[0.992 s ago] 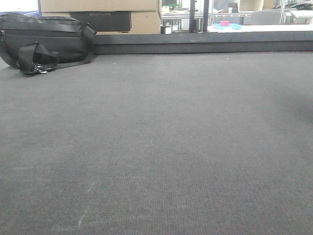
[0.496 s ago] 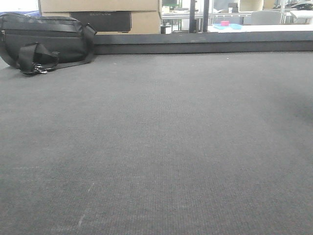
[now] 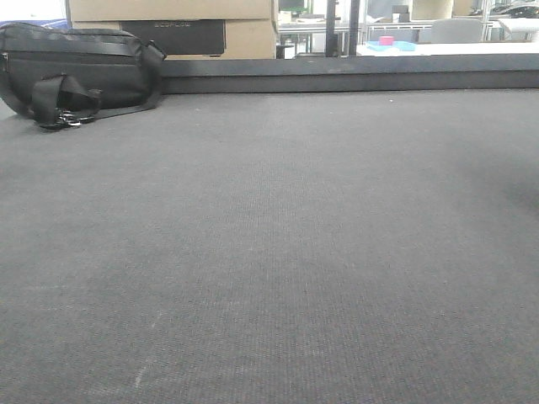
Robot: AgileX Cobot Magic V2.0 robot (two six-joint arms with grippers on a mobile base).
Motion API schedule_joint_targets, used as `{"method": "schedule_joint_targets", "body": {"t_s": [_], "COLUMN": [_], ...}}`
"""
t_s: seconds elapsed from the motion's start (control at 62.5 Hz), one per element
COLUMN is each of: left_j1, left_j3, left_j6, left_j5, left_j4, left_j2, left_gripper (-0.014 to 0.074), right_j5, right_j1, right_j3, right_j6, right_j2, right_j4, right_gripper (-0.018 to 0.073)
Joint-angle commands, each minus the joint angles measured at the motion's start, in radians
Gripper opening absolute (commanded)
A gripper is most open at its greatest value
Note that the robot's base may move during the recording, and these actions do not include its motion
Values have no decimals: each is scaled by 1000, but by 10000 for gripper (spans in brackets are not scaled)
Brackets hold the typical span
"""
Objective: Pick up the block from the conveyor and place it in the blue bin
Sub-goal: 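Lift both held blocks up off the conveyor belt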
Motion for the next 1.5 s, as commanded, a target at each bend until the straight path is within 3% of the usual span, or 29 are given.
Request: {"method": "schedule_joint_targets", "body": {"t_s": [0.0,0.16,0.32,0.496,0.688,1.488], "left_j1": [-6,-6,-6,-6,-6,-6], "left_j3": [88,270,449,554,563,563], "left_j6": [2,2,2,2,2,2], "left_j5": [-140,-299,-434,-456,-459,-457], "left_j4": [-33,-31,-29,-21,-21,-21], "left_j2": [-105,-300,-504,-742,-928,-1002], "left_gripper": [-111,-111,-111,-111,-111,-111], "right_j5": [-139,-321,-411,-413,-443,-439], "right_j1": [-2,-2,-2,-2,-2,-2], "right_j3": [88,287,447,513,513,513], "right_j6": [-25,-25,-25,-25,-25,-25], "right_j2": [-64,-179,-310,-486,-644,-692], "right_j4": [-4,5,5,5,5,5], "right_gripper": [-154,-154,-154,-154,-154,-154]}}
